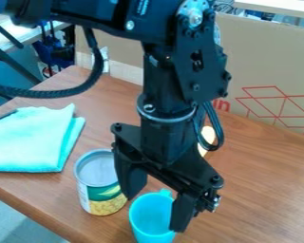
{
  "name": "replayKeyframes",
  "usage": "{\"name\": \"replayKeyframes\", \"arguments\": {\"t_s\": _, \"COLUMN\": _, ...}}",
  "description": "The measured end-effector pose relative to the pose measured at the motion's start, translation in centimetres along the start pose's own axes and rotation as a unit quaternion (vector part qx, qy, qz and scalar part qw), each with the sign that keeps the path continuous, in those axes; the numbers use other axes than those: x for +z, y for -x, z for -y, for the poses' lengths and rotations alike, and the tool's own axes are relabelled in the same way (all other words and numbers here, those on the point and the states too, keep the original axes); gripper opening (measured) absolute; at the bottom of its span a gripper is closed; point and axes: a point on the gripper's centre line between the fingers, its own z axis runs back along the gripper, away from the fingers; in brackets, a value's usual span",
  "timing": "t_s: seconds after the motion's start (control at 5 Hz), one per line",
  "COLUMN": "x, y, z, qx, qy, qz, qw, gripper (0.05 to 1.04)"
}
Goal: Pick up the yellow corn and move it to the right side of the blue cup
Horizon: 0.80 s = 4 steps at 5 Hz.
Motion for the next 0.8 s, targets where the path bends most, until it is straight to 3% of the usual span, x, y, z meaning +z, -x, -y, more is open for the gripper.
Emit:
{"name": "replayKeyframes", "arguments": {"t_s": 0.2, "x": -0.3, "y": 0.1, "z": -0.2, "qx": 0.0, "qy": -0.003, "qz": -0.007, "qw": 1.0, "gripper": 1.01}}
{"name": "replayKeyframes", "arguments": {"t_s": 0.4, "x": 0.4, "y": -1.7, "z": -2.6, "qx": 0.027, "qy": 0.003, "qz": 0.009, "qw": 0.9996, "gripper": 1.01}}
{"name": "replayKeyframes", "arguments": {"t_s": 0.6, "x": 0.7, "y": -3.7, "z": -4.7, "qx": 0.035, "qy": 0.008, "qz": 0.043, "qw": 0.9984, "gripper": 1.01}}
{"name": "replayKeyframes", "arguments": {"t_s": 0.8, "x": 0.5, "y": -5.8, "z": -5.8, "qx": 0.035, "qy": 0.008, "qz": 0.046, "qw": 0.9983, "gripper": 1.01}}
